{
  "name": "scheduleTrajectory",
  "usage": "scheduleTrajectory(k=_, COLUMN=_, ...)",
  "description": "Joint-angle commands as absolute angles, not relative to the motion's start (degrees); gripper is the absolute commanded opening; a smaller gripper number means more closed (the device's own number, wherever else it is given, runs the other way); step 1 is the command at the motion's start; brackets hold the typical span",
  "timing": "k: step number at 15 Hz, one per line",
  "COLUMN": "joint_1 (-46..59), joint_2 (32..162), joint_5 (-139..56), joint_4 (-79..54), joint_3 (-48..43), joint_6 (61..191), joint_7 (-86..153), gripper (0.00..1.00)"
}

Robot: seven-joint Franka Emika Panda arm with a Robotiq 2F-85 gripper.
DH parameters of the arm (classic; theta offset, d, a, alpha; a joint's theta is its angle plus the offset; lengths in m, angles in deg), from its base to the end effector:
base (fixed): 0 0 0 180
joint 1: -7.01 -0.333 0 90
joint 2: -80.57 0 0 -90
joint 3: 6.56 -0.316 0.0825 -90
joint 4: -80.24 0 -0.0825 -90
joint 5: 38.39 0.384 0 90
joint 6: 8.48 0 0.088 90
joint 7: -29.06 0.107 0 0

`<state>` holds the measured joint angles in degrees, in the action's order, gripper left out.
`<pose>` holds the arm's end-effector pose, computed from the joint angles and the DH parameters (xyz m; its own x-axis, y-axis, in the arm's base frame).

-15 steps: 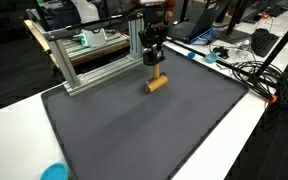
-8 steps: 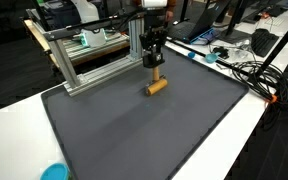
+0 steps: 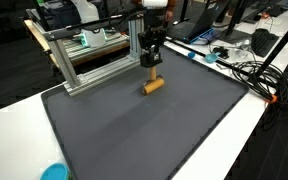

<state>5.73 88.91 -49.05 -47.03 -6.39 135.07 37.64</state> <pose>0.5568 0.0121 0.3231 0.9890 0.0198 0.1463 0.0037 -0.9940 0.1092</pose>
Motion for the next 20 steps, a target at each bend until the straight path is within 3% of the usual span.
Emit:
scheduleTrajectory(k=1, joint_1=5.7, joint_2=91.2, joint_5=-48.7, joint_4=-46.6, joint_3=-5.8, joint_6=134.5, joint_7=38.2, gripper=0.21)
scheduleTrajectory(k=16, joint_1=8.4, joint_2=92.1, joint_5=-40.4, joint_4=-42.1, joint_3=-4.6, joint_6=122.3, joint_7=35.8, gripper=0.21)
scheduleTrajectory(k=20, joint_1=8.7, joint_2=91.8, joint_5=-38.4, joint_4=-42.7, joint_3=-4.9, joint_6=126.9, joint_7=35.9, gripper=0.21)
